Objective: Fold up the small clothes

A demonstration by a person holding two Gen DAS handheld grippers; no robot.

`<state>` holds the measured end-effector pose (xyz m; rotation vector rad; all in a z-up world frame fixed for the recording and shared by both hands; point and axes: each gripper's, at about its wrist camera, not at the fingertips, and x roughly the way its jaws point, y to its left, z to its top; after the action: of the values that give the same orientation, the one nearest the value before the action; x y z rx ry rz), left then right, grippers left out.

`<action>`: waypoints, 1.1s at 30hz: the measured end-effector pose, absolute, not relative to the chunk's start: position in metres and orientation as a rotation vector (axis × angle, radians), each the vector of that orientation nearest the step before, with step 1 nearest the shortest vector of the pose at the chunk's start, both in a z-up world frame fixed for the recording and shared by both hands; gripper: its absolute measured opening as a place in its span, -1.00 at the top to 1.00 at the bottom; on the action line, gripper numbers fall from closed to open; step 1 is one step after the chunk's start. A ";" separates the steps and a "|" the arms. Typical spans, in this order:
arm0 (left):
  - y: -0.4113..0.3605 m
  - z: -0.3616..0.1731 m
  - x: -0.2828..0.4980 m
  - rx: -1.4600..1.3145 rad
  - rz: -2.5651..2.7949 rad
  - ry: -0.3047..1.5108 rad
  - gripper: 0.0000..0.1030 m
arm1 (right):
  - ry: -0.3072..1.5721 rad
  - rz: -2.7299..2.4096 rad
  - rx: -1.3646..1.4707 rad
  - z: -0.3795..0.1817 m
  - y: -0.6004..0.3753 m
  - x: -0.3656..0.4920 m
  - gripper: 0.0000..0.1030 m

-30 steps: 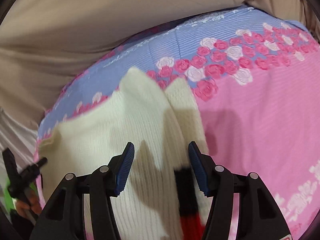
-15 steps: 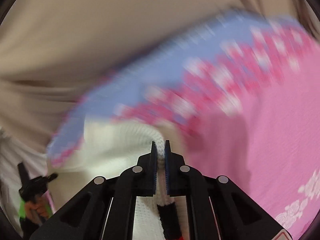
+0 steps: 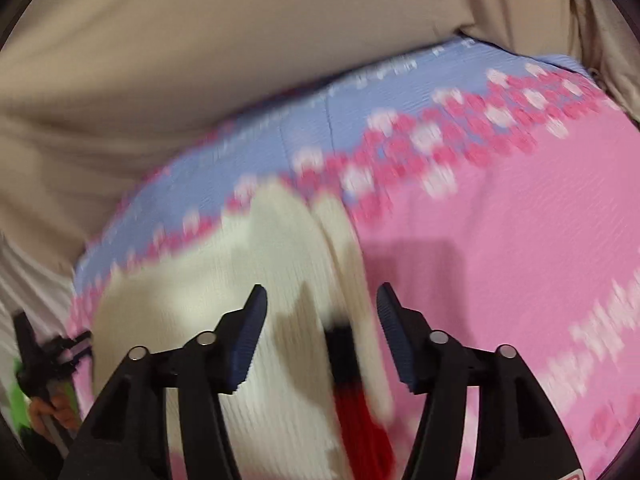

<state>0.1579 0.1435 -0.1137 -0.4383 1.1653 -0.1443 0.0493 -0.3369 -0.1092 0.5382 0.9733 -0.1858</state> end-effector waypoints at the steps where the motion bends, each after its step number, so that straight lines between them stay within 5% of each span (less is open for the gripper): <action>1: 0.149 -0.116 0.147 -0.453 -0.141 1.178 0.04 | 0.997 -0.191 0.528 -0.115 -0.334 0.039 -0.13; 6: 0.172 -0.144 0.078 -0.616 -0.061 1.220 -0.05 | 1.113 -0.189 0.653 -0.157 -0.322 -0.034 -0.16; 11: 0.164 -0.153 0.083 -0.697 -0.041 1.199 -0.05 | 1.039 -0.145 0.943 -0.177 -0.322 -0.034 -0.16; 13: 0.160 -0.152 0.092 -0.711 -0.039 1.202 0.12 | 1.020 -0.141 0.968 -0.176 -0.322 -0.022 -0.18; 15: 0.156 -0.147 0.103 -0.696 -0.064 1.203 0.64 | 1.003 -0.137 0.997 -0.175 -0.323 -0.009 0.18; 16: 0.154 -0.143 0.105 -0.684 -0.069 1.208 0.75 | 0.999 -0.134 0.996 -0.170 -0.324 -0.005 0.74; 24: 0.181 -0.122 0.053 -0.644 -0.101 1.267 0.82 | 0.963 -0.173 0.854 -0.116 -0.338 -0.053 0.82; 33: 0.196 -0.165 -0.027 -0.565 -0.067 1.435 0.81 | 1.237 -0.254 0.762 -0.177 -0.331 -0.145 0.82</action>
<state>-0.0272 0.1963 -0.1645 -0.5653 1.4347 -0.0673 -0.1455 -0.3306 -0.1772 0.7625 1.2370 -0.2540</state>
